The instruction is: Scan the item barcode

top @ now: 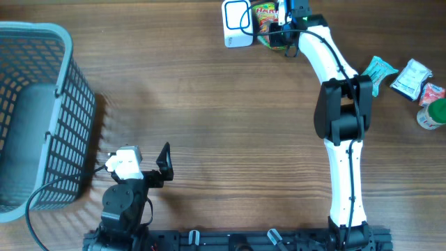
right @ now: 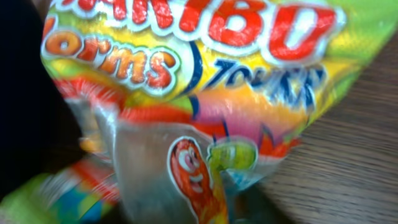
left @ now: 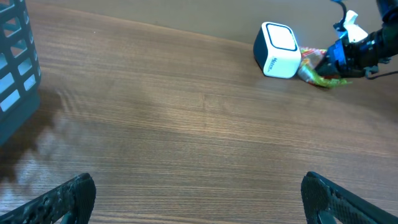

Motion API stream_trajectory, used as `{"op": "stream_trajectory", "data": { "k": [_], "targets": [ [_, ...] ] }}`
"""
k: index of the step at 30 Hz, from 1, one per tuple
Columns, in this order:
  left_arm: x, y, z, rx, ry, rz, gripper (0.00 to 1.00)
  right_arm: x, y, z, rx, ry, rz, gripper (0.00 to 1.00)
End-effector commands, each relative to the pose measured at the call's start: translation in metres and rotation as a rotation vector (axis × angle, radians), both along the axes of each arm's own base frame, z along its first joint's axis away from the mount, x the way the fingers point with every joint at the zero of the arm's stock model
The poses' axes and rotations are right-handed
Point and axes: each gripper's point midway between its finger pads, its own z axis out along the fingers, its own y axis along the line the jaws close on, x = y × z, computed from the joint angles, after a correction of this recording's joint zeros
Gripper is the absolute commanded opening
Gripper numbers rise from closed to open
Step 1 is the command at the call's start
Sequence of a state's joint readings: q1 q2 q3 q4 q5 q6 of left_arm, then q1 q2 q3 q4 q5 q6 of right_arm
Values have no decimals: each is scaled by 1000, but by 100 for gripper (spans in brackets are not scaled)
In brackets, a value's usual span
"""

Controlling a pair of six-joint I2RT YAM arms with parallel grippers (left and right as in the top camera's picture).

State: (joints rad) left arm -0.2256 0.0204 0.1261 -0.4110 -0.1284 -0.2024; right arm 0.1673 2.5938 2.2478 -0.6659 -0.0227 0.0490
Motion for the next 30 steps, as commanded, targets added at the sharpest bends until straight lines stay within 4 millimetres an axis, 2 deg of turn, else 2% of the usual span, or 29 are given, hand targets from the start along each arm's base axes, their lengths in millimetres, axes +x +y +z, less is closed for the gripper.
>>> {"op": "stream_trajectory", "data": {
  "k": [1,4,6,7,8,10,13,16,19,22,24,25,26,27,28,29,30],
  "targets": [
    [0,0,0,12,-4,-5,100,-22,-28,-23,-34,117,-112,4],
    [0,0,0,12,-4,-5,100,-44,-57,54,13,131,-244,4],
    [0,0,0,12,-5,-5,100,-75,-92,106,31,163,-348,4],
    [0,0,0,12,-4,-5,100,-90,-112,126,42,174,-406,4],
    [0,0,0,12,-4,-5,100,-107,-137,141,52,193,-490,4],
    [0,0,0,12,-5,-5,100,-125,-175,152,38,208,-605,4],
    [0,0,0,12,-5,-5,100,-155,-278,157,-128,177,-941,4],
    [0,0,0,12,-4,-5,100,-177,-350,141,-142,165,-1138,4],
    [0,0,0,12,-4,-5,100,-200,-404,113,-87,168,-1301,4],
    [0,0,0,12,-4,-5,100,-205,-439,71,54,158,-1352,5],
    [0,0,0,12,-5,-5,100,-208,-455,39,106,164,-1371,5],
    [0,0,0,12,-4,-5,100,-209,-460,30,106,164,-1376,8],
    [0,0,0,12,-4,-5,100,-207,-462,31,105,152,-1375,16],
    [0,0,0,12,-4,-5,100,-200,-463,42,118,118,-1358,68],
    [0,0,0,12,-5,-5,100,-194,-463,55,133,91,-1334,100],
    [0,0,0,12,-4,-5,100,-190,-463,73,146,56,-1327,100],
    [0,0,0,12,-4,-5,100,-186,-463,104,158,-2,-1317,100]
  ]
}}
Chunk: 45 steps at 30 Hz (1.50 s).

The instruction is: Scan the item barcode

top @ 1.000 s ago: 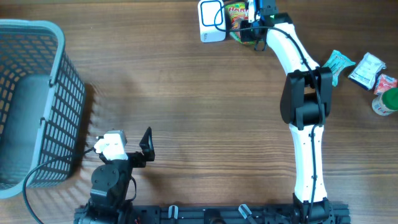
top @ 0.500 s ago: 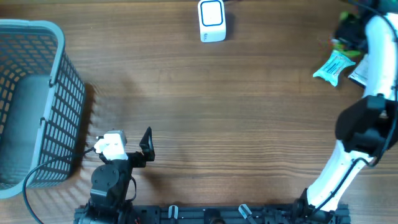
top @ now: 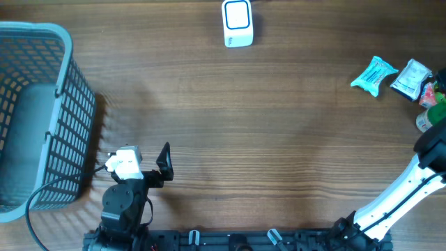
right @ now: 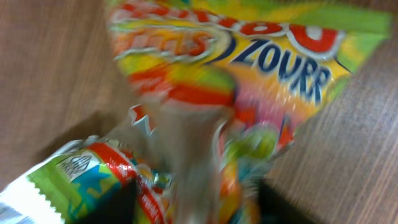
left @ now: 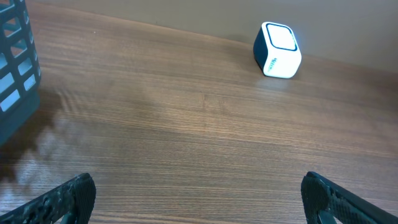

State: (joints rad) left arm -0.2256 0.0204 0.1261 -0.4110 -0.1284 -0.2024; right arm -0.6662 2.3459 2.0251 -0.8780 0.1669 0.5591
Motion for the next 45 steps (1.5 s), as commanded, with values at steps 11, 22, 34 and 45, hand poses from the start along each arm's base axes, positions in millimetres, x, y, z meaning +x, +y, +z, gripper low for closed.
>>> {"op": "stream_trajectory", "data": {
  "k": [11,22,34,45],
  "targets": [
    [0,0,0,12,-4,-5,100,-40,316,394,-109,-700,922,100],
    [0,0,0,12,-4,-5,100,-123,373,366,22,-507,1017,100],
    [0,0,0,12,-4,-5,100,-207,397,374,-579,-1058,1239,100],
    [0,0,0,12,-5,-5,100,-194,391,235,-711,-1377,1094,100]
  ]
}}
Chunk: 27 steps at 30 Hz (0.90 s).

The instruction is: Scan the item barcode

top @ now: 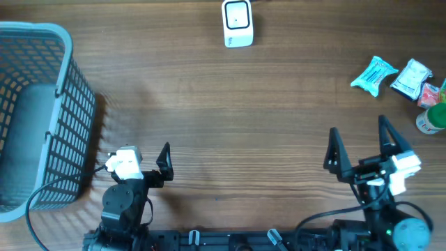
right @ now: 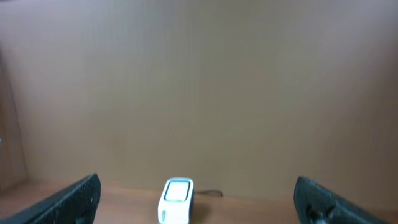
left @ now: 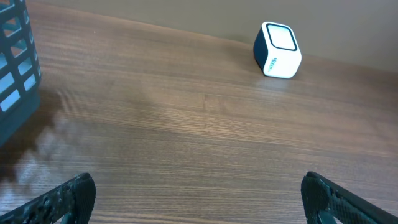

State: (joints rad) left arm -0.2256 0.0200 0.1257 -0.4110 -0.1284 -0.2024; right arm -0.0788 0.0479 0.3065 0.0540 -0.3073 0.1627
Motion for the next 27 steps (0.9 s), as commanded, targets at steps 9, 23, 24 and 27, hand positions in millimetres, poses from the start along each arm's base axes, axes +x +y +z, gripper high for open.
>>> {"op": "stream_trajectory", "data": {
  "k": [9,23,24,27],
  "targets": [
    [0,0,0,12,-4,-5,100,38,-24,-131,135,265,-109,100],
    [0,0,0,12,-5,-5,100,38,-24,-142,116,308,-115,100],
    [0,0,0,12,-4,-5,100,38,-24,-142,116,308,-115,100],
    [0,0,0,12,-5,-5,100,38,-24,-142,116,308,-115,100]
  ]
}}
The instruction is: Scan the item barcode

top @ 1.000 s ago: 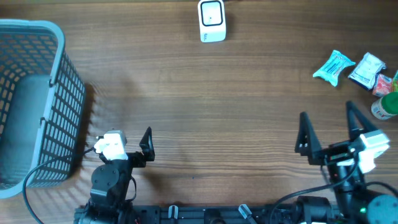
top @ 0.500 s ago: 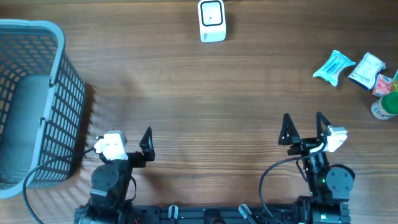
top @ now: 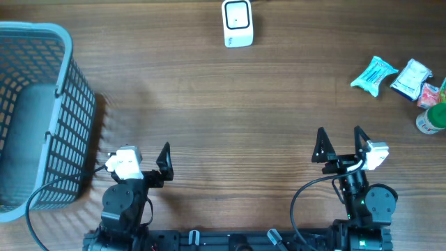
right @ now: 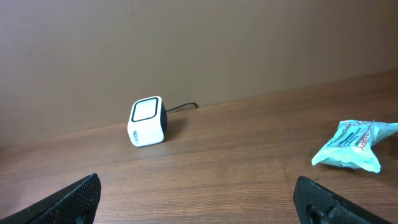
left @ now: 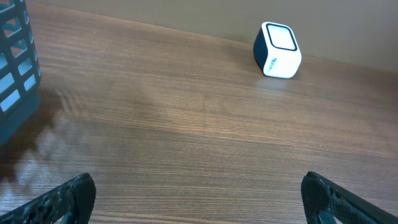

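The white cube barcode scanner [top: 237,22] stands at the back edge of the table, also seen in the left wrist view [left: 278,50] and the right wrist view [right: 148,121]. My right gripper [top: 340,143] is open and empty, low over the front right of the table. My left gripper [left: 196,190] is open and empty at the front left. A teal packet [top: 374,74] lies at the far right. The colourful candy bag is not in view.
A grey mesh basket [top: 42,104] fills the left side. Beside the teal packet lie a white packet [top: 411,77], a red item [top: 433,93] and a green-capped bottle [top: 433,115] at the right edge. The teal packet [right: 351,146] lies ahead and right of my right gripper.
My right gripper has shifted a little to the left and now points down at the table instead of at the back wall. It stays open and empty. The left arm has not moved.
My right gripper held a colourful candy bag next to the scanner at the back. Then the arm stood at the far right edge with the bag still in its wrist view. Later it was open and empty at the front right, as it is now.
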Motion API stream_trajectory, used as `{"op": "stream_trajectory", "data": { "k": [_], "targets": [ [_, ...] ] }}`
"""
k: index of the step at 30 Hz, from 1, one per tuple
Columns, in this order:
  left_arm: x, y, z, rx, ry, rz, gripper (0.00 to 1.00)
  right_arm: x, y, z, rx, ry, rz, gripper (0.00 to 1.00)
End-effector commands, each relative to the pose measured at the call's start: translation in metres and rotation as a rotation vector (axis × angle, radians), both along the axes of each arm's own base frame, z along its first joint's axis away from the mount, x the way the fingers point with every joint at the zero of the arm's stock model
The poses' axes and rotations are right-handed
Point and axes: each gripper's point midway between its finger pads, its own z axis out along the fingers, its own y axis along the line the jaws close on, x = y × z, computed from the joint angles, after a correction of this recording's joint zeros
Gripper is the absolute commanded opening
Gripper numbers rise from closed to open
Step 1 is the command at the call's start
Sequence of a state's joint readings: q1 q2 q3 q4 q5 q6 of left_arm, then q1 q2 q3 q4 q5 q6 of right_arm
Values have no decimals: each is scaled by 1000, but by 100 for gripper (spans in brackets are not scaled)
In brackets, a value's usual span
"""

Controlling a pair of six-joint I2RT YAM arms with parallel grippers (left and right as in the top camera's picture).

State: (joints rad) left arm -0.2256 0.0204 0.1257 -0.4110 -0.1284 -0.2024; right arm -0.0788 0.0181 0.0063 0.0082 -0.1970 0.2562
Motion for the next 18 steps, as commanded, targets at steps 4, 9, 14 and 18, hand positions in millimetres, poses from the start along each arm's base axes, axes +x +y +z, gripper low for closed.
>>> {"op": "stream_trajectory", "data": {
  "k": [4,9,14,18],
  "targets": [
    [2,10,4,26,-25,53,100,0,-3,4,-21,-19,-18,100],
    [18,12,27,-21,-206,66,100,0,-3,4,-21,-19,-18,100],
    [18,0,26,180,-234,-48,100,0,-3,4,-21,-19,-18,100],
    [18,-4,25,213,-236,-77,100,0,-3,4,-21,-19,-18,100]
  ]
}}
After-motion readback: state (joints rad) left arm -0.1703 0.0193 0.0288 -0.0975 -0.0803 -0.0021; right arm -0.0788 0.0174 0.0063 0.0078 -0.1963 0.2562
